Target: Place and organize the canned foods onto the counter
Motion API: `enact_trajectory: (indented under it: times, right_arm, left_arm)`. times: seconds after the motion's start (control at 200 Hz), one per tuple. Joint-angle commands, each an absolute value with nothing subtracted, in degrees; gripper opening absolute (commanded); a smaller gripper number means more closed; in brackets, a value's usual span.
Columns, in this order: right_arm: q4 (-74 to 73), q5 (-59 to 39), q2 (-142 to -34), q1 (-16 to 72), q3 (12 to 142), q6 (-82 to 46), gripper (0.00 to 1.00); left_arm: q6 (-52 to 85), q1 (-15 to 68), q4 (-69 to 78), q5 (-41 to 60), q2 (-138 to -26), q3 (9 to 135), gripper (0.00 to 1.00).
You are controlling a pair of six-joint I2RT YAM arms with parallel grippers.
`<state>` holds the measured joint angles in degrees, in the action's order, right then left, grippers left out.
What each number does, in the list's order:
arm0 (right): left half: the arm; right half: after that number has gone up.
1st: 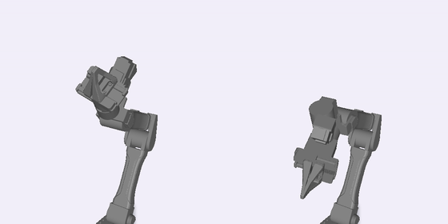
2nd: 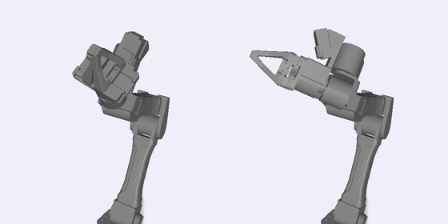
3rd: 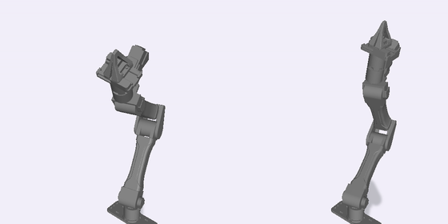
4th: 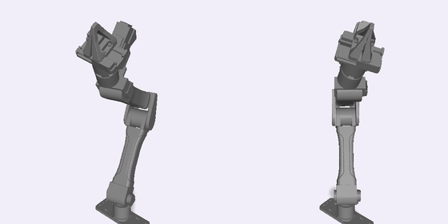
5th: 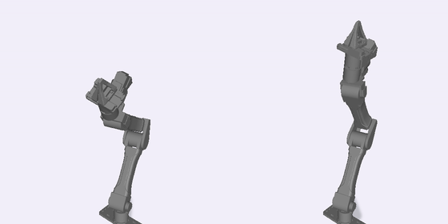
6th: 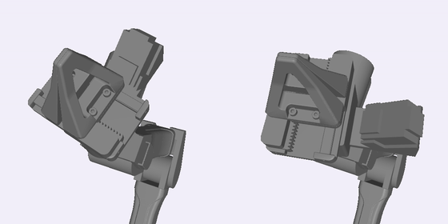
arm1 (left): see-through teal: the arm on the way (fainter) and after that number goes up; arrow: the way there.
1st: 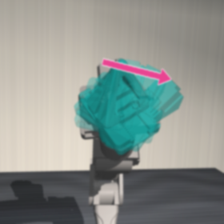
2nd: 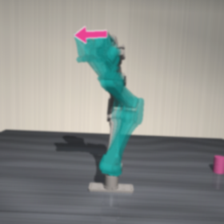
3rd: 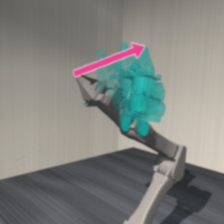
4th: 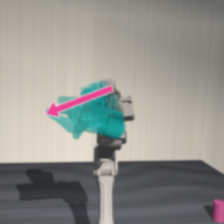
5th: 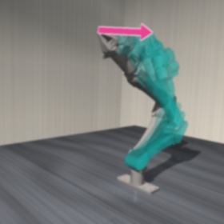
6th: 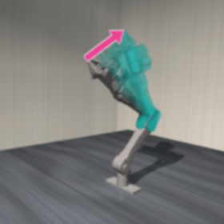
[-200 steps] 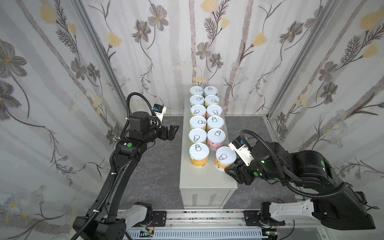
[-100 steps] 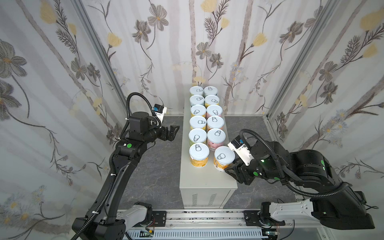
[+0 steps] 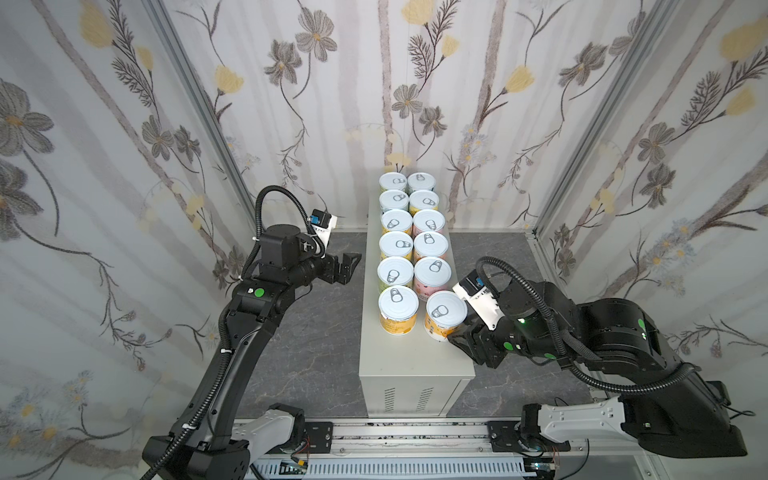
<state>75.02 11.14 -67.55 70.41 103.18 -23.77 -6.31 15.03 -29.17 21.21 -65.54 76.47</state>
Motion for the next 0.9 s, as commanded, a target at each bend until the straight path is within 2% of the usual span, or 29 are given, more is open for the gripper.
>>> enact_trajectory:
  times: [0.0,0.525,0.894]
  right_arm:
    - [73.0,13.1,-67.7,70.4,103.5,-22.8,0.55]
    - [71.7,12.4,-68.3,69.5,103.5,-21.1,0.53]
    - [69.8,10.5,-68.2,69.1,102.6,-19.9,0.53]
  left_arm:
    - [-7.3,15.0,-28.9,21.4,-65.5,76.7,1.00]
    - [-7.4,15.3,-28.7,21.6,-64.3,75.6,1.00]
    - [-8.4,16.5,-29.2,17.4,-64.5,74.5,1.00]
